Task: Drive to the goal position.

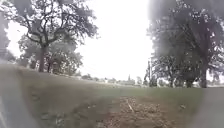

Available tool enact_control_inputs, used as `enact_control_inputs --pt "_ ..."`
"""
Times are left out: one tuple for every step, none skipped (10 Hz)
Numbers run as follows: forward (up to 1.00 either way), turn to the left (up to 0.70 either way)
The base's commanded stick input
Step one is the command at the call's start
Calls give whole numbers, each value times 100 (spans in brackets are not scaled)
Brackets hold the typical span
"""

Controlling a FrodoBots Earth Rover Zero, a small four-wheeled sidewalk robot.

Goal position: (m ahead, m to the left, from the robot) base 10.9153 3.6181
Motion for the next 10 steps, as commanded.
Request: enact_control_inputs --pt "100 0" --pt "100 0" --pt "100 0" --pt "100 0" --pt "100 0" --pt "100 0" --pt "100 0" --pt "100 7" --pt "100 35" --pt "100 39"
